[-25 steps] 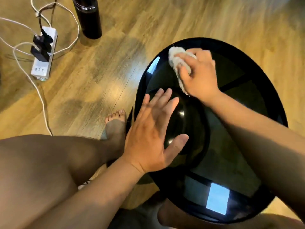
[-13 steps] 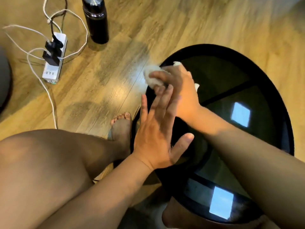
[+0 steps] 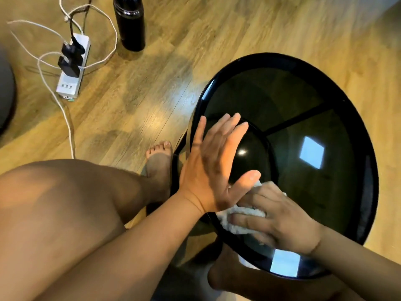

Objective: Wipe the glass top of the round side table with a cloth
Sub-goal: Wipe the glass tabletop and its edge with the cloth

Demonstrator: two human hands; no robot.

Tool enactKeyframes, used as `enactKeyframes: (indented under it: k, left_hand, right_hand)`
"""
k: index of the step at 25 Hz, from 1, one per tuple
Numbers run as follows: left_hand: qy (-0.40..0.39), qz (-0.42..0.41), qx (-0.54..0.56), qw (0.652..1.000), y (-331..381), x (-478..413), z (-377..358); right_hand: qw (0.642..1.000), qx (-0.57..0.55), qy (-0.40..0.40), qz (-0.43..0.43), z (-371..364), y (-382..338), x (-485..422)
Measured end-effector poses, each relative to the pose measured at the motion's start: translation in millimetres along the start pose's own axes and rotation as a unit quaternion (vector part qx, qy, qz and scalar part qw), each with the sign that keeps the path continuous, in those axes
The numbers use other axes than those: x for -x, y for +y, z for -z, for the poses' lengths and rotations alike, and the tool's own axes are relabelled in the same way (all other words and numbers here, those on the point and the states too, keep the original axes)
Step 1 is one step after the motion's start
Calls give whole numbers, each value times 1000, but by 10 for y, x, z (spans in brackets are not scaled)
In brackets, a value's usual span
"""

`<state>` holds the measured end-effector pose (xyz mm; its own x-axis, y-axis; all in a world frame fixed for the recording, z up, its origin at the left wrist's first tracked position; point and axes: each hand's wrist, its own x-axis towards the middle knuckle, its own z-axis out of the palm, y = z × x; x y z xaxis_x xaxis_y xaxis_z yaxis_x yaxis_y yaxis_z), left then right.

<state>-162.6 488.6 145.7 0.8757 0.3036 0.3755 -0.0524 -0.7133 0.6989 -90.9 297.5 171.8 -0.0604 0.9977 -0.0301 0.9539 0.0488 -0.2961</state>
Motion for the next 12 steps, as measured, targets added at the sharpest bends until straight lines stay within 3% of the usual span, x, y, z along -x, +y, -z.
enactKeyframes:
  k: [3,7,12]
  left_hand:
    - [-29,-23,-6,999,-38,13,20]
    - [-48,-25,-18,998,-30,-16,23]
    - [-56,-4,-42,998,-65,-29,5]
  right_hand:
    - [995,-16,64,-71,10,548,-649]
    - [966,53,165,-190,229,1549,-1230]
    - [913,88,193,-349,535,2351,-1382]
